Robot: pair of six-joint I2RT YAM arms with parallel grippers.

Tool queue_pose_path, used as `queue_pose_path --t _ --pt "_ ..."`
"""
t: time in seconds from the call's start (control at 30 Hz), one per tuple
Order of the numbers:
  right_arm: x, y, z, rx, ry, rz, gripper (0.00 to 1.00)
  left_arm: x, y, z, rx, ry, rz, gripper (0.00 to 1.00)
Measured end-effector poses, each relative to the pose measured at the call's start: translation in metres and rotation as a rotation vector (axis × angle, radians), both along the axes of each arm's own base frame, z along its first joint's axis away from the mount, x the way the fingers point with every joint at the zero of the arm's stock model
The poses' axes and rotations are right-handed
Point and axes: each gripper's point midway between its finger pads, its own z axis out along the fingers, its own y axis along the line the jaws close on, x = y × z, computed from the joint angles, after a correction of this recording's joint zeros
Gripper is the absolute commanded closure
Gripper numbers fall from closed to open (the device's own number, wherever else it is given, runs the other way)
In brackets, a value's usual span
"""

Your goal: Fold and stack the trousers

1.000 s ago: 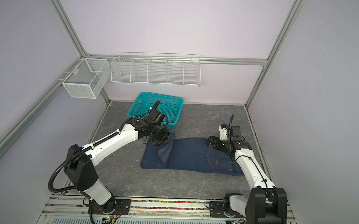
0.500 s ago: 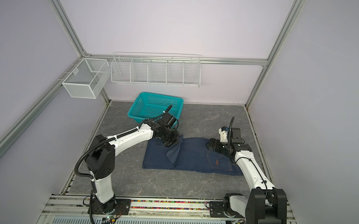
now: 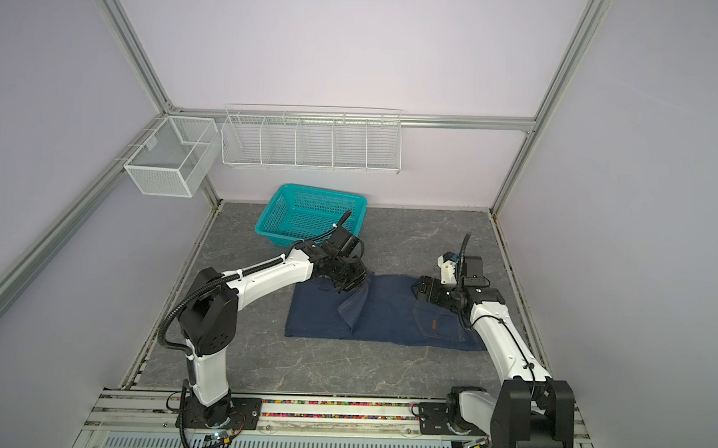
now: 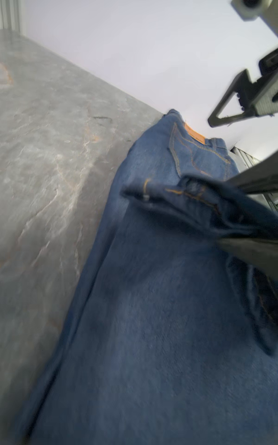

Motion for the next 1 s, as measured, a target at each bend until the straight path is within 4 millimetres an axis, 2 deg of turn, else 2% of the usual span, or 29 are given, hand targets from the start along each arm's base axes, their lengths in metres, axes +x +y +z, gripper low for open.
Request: queue_pose_path --t 0.23,0.33,0.43,0.63,0.73,0.87,1.0 --pt "-0.001 0.003 0.005 0.018 -0.013 0.012 0.07 -0.003 -0.013 0.019 -0.035 -0.071 -0.11 0.54" --pt "-0.002 0.006 0.007 0.035 -0.015 0.022 0.07 -0.004 -0.004 0.03 -0.018 -0.107 -0.147 0.53" --pt "-0.003 0.009 0.009 0.052 -0.015 0.034 0.08 -0.006 0.015 0.041 0.005 -0.145 -0.172 0.52" --pt "-0.008 0.022 0.011 0.07 -0.018 0.075 0.09 -0.012 0.08 0.044 0.146 -0.187 -0.206 0.47" --pt "-0.012 0.031 0.012 0.071 -0.023 0.106 0.09 -0.017 0.118 0.031 0.249 -0.17 -0.224 0.45" --pt "-0.017 0.042 0.012 0.068 -0.023 0.145 0.08 -0.026 0.173 0.004 0.368 -0.108 -0.233 0.44" --pt "-0.019 0.046 0.011 0.061 -0.023 0.156 0.08 -0.03 0.222 -0.022 0.45 -0.046 -0.214 0.45"
